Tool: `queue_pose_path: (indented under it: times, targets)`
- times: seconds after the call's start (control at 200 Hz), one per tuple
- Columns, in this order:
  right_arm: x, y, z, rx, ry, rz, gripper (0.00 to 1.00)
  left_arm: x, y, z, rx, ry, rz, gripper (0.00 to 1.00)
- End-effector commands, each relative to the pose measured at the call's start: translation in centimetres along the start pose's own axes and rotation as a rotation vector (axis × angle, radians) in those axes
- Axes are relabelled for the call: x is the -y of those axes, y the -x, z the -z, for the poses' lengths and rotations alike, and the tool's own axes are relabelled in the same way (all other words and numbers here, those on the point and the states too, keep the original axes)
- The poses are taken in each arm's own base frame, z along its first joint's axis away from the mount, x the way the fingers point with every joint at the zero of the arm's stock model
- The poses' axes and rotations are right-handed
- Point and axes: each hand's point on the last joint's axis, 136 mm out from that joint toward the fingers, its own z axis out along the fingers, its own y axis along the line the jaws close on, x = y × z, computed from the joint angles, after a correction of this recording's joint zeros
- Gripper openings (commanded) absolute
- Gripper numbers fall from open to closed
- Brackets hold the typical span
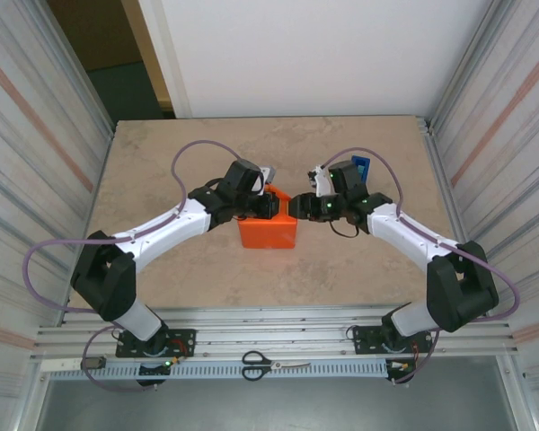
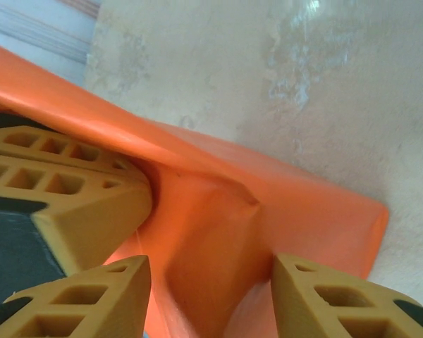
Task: Wrap the gift box in paper
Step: Fold the seventh fold of the wrapping paper on the gift box.
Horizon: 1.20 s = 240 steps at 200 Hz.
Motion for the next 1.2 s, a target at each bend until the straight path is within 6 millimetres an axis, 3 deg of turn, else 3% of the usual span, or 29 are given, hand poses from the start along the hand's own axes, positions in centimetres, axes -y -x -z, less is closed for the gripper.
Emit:
queue_pose_path:
  times: [0.0, 0.11, 0.19, 0.326, 0.476, 0.872, 1.097, 1.197]
  targets:
    - [-0.9, 1.9, 1.2, 0.040, 0.006, 0.325, 0.46, -2.4, -3.4, -0.3, -0.101, 0.085, 0.020, 0.10]
    - [-1.3, 1.7, 0.9, 0.029, 0.077, 0.629, 0.45, -2.2, -3.2, -0.1, -0.090, 0.083, 0.016, 0.10]
    - [-1.3, 2.4, 0.8, 0.027, 0.118, 0.726, 0.43, -2.2, -3.1, 0.0, -0.086, 0.083, 0.013, 0.10]
    - [-1.8, 3.8, 0.5, 0.023, 0.212, 0.794, 0.41, -2.1, -2.9, 0.1, -0.079, 0.082, 0.012, 0.10]
    - [-2.5, 3.5, -0.1, -0.018, 0.275, 0.883, 0.39, -2.1, -2.7, 0.1, -0.073, 0.080, 0.010, 0.10]
    - [-1.3, 3.1, -1.8, -0.083, 0.280, 0.947, 0.39, -2.0, -2.7, 0.1, -0.073, 0.079, 0.010, 0.10]
    - [-1.5, 2.6, -2.8, -0.123, 0.306, 0.948, 0.23, -2.2, -2.6, 0.1, -0.069, 0.086, 0.011, 0.10]
    - [-1.6, 2.7, -2.7, -0.118, 0.309, 0.949, 0.08, -2.2, -2.6, 0.2, -0.069, 0.085, 0.013, 0.10]
